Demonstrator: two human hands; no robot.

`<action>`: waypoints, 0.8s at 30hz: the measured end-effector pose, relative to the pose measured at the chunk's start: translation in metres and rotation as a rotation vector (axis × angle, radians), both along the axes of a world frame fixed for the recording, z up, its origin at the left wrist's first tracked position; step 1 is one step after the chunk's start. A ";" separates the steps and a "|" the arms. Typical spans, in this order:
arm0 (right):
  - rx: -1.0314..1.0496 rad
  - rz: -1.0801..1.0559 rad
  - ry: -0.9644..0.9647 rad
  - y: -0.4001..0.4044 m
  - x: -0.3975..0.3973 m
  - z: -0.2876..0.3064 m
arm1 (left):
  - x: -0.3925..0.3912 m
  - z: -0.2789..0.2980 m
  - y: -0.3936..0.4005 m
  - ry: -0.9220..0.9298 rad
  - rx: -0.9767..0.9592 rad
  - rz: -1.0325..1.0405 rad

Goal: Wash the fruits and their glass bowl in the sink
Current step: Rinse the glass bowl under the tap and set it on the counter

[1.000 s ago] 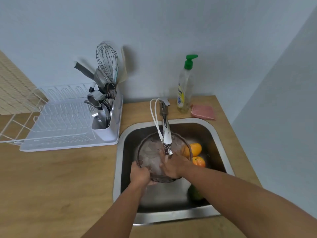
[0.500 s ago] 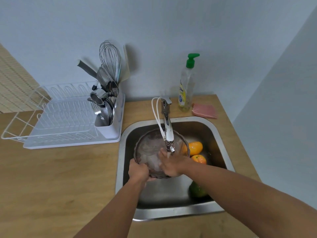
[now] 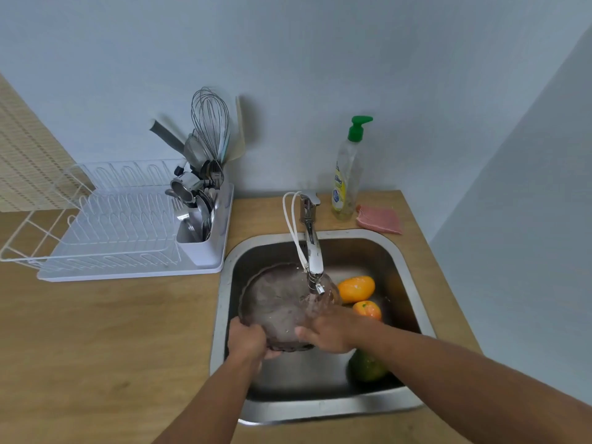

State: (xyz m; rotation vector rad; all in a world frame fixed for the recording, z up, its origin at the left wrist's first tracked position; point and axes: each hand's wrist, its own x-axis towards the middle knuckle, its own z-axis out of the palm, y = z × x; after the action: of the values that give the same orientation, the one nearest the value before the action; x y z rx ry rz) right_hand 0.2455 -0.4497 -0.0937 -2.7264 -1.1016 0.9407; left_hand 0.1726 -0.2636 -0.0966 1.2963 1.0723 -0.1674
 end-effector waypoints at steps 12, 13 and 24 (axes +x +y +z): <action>0.894 -0.278 -0.294 -0.011 -0.037 -0.007 | -0.002 0.055 0.032 0.175 0.286 -0.467; 0.898 -0.348 -0.244 -0.013 -0.039 -0.008 | -0.003 0.057 0.033 0.155 0.426 -0.560; 0.958 -1.255 0.335 -0.040 -0.006 -0.002 | -0.004 0.002 0.005 -0.078 0.562 -0.642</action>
State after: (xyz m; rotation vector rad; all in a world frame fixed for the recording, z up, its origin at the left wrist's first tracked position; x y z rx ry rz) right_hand 0.2390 -0.4902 -0.0958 -1.7318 0.2810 0.4019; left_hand 0.1689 -0.2587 -0.0941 2.1170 0.6155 -0.3046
